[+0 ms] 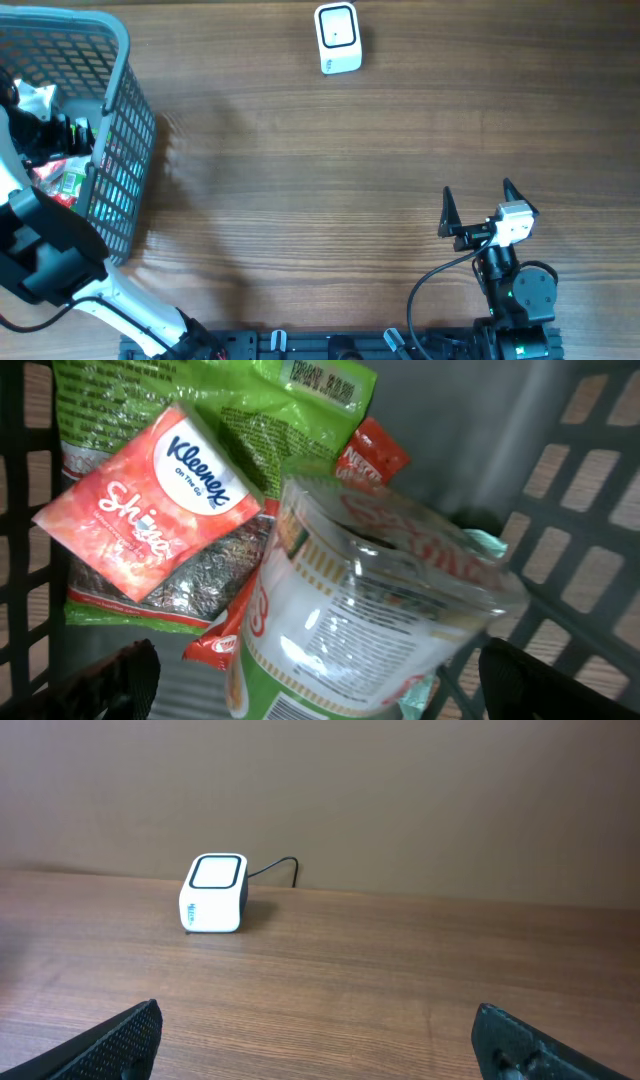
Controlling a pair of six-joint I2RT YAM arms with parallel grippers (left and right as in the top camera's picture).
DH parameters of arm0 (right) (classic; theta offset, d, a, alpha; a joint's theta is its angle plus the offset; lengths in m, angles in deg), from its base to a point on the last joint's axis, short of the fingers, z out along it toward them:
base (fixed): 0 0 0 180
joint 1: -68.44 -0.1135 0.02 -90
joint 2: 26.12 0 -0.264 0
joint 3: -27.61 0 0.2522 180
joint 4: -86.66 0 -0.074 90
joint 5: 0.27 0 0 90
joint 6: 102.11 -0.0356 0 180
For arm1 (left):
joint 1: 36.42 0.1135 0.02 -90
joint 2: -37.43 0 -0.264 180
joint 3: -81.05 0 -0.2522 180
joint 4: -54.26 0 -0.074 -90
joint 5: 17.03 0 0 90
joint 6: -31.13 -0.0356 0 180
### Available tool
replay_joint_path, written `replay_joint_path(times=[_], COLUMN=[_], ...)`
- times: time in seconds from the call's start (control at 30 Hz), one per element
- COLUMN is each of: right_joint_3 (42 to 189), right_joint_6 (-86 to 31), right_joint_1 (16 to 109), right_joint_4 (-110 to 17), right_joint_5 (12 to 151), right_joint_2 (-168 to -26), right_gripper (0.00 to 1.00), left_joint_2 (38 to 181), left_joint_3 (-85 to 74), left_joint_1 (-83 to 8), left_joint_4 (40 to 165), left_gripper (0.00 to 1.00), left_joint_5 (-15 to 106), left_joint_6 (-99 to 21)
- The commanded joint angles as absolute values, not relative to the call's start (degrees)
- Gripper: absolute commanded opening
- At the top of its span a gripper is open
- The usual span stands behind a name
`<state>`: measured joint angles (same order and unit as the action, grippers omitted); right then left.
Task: Scan the item barcode
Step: 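Reach the left gripper into the basket and grasp the cup noodles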
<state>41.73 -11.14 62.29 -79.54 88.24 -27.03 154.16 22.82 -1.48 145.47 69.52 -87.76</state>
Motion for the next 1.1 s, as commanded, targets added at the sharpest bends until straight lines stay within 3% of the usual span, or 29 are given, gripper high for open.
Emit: replay_joint_path(times=[0.0,0.6,0.73,0.77,0.8,0.83,0.87,1.07], right_joint_3=[41.67,41.67,41.67,41.67,41.67,41.67,41.67,41.67], right_joint_6=[-11.01,-11.03,-11.03,-11.01,-11.01,-11.01,-11.01,-11.01], right_joint_1=[62.57,62.57,62.57,62.57,62.57,62.57,62.57,62.57], right_joint_4=[-79.72,-79.72,-79.72,-79.74,-79.72,-79.72,-79.72,-79.72], right_joint_5=[87.67,87.67,87.67,87.67,87.67,87.67,87.67,87.67], right_joint_2=[-26.70,-26.70,-26.70,-26.70,-26.70,-26.70,-26.70,-26.70], right_gripper=[1.00,1.00,1.00,1.00,1.00,1.00,1.00,1.00], left_joint_2=[155.58,159.60,159.60,159.58,159.58,159.58,159.58,157.96], left_joint_3=[23.47,17.44,17.44,17.46,17.46,17.46,17.46,19.06], left_joint_1=[-1.20,-1.20,-1.13,-1.13,-1.13,-1.15,-1.15,-1.15], left_joint_4=[145.30,141.50,141.23,140.99,140.58,140.36,140.16,140.18], left_gripper=[1.00,1.00,0.88,0.80,0.64,0.58,0.65,0.64], left_joint_5=[65.59,63.78,63.82,63.82,63.80,63.82,63.82,63.80], left_joint_6=[-91.78,-92.96,-92.98,-92.98,-92.98,-92.96,-92.96,-92.24])
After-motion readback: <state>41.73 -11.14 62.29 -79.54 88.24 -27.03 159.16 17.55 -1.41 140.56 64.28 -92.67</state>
